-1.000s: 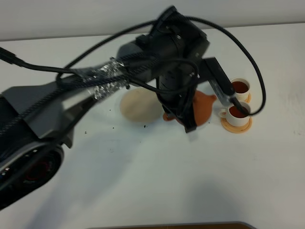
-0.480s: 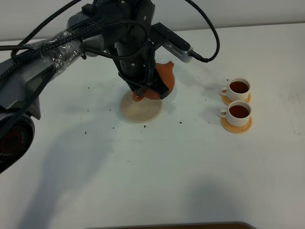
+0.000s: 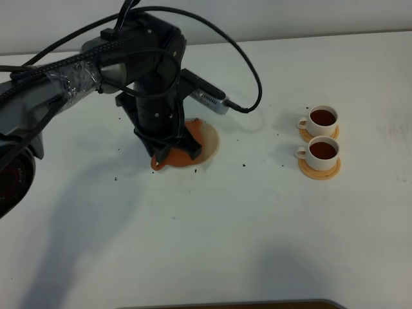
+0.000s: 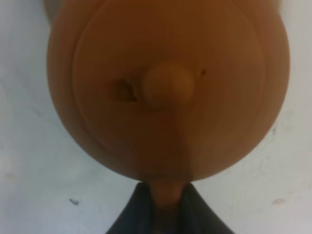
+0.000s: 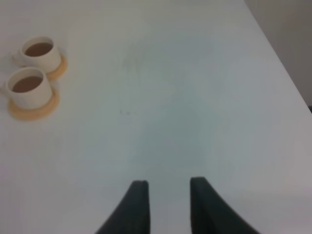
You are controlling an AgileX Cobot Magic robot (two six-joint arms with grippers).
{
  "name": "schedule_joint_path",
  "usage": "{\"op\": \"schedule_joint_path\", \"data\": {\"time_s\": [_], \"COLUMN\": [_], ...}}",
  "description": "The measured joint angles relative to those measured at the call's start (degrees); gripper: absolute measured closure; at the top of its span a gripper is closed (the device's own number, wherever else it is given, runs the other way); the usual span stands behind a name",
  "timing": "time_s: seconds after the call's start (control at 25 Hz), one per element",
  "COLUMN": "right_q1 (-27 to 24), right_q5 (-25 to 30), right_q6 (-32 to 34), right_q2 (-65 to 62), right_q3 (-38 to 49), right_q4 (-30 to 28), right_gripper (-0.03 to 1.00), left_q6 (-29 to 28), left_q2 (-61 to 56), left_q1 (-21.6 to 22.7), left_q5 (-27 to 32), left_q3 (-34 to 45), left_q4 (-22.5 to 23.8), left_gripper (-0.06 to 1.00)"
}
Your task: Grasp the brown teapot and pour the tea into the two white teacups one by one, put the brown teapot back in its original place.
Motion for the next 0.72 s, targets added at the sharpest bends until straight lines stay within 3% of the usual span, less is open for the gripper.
{"op": "schedule_joint_path", "data": {"time_s": [0.28,0.72], "right_q1": [0.0,0.0], "right_q5": [0.0,0.0], "right_q6": [0.0,0.0], "right_q2": [0.0,0.0], "right_q3": [0.0,0.0], "right_q4": [0.0,0.0], "right_gripper": [0.73,0.73], "left_q6": [-0.41,-0.46], "left_q2": [-0.89,-2.49], "left_q1": [0.0,0.43], "left_q5": [-5.13,-7.07], "left_q3": [1.51,1.63], "left_q4": [-0.17,0.92], "left_gripper": [0.8,0.8]}}
